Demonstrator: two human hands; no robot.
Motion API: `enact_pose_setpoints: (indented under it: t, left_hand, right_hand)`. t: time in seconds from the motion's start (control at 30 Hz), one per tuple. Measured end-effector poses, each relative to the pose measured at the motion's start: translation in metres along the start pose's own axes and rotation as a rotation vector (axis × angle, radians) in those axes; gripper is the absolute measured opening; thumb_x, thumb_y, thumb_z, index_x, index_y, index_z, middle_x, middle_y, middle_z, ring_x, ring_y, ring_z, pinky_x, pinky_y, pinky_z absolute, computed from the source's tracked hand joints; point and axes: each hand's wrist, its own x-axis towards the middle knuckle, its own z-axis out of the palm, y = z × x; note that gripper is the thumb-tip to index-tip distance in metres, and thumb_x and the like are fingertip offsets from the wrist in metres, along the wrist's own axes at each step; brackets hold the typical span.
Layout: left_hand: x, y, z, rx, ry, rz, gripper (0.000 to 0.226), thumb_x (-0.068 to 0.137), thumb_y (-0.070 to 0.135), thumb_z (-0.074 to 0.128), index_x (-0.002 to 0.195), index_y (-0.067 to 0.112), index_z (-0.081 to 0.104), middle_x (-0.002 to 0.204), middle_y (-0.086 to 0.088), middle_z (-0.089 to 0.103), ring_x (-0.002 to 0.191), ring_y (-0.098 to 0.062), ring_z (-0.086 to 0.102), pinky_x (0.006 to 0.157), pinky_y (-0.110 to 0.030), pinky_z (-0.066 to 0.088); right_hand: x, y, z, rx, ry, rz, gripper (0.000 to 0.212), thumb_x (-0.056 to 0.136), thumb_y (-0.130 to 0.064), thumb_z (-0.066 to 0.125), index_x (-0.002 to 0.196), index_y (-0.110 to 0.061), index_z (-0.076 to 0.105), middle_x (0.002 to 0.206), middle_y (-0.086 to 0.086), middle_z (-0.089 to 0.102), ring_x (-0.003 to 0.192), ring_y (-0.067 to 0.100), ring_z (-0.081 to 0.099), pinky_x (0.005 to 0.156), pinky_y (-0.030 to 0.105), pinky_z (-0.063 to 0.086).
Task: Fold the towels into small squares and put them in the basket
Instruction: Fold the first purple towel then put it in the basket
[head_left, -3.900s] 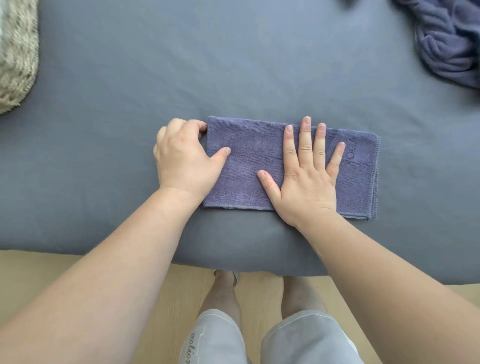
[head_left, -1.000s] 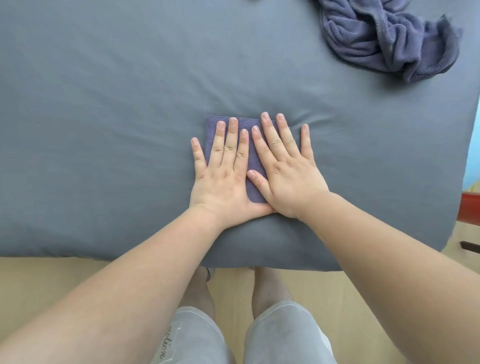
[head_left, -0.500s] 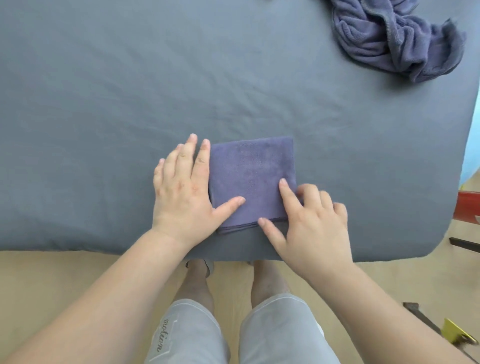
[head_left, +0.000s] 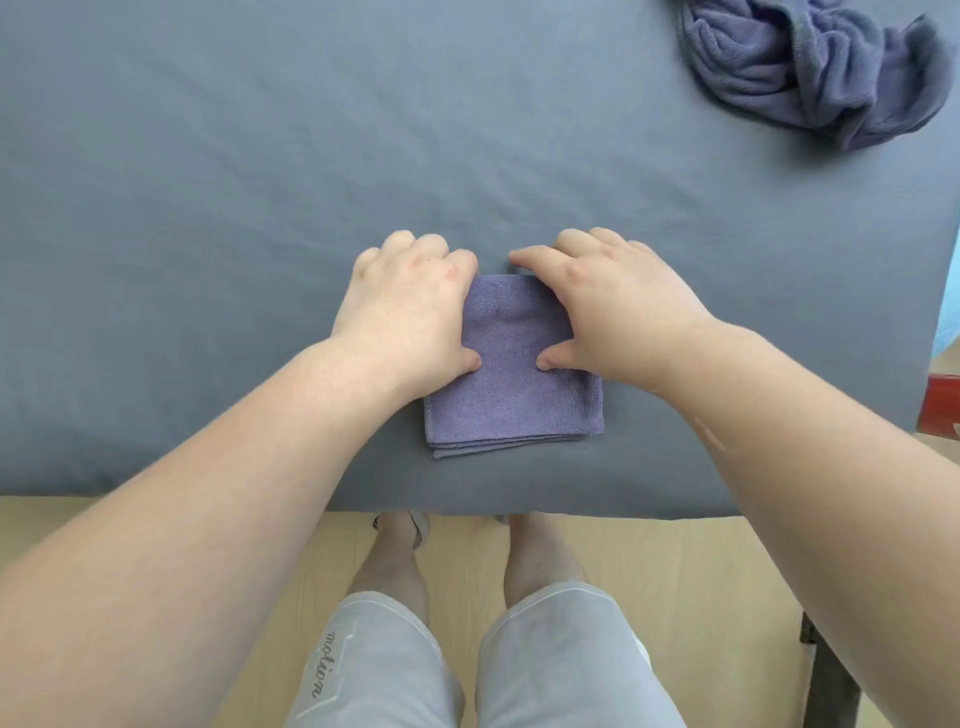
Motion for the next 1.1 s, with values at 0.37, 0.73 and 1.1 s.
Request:
enact_pose_setpoints:
  t: [0.37,0.73,1.1]
  left_hand:
    - [0.039,-0.003,-0.023,-0.013,0.291,0.079,0.027,0.076,0.021,0.067,0.080,0.022,0.040,0.086,-0.011,0.058,0.080,-0.036,0.056,0.066,-0.037,0.027]
    - [-0.005,-0.001,0.024,-0.066,0.469,0.180,0.076,0.081,0.035,0.063,0.147,0.004,0.039,0.143,-0.015,0.054,0.127,-0.037,0.053,0.104,-0.054,0.040]
    - [-0.035,0.010,0.053,0.089,0.178,0.087,0.097,0.090,0.065,0.044,0.160,0.011,0.003,0.167,-0.010,-0.006,0.154,-0.028,-0.005,0.119,-0.064,0.004]
  right_hand:
    - [0.027,0.031,-0.024,-0.050,0.248,-0.018,0.028,0.077,-0.033,0.077,0.090,-0.013,0.062,0.093,0.009,0.053,0.094,0.038,0.057,0.069,0.041,0.043]
    - [-0.019,0.022,0.034,0.010,0.654,-0.083,0.062,0.074,-0.029,0.077,0.132,-0.011,0.063,0.136,0.013,0.062,0.121,0.037,0.060,0.093,0.047,0.048]
    - [-0.044,0.002,0.075,-0.022,0.537,0.008,0.061,0.092,-0.041,0.061,0.146,-0.016,0.051,0.158,0.009,0.040,0.147,0.029,0.036,0.115,0.057,0.030]
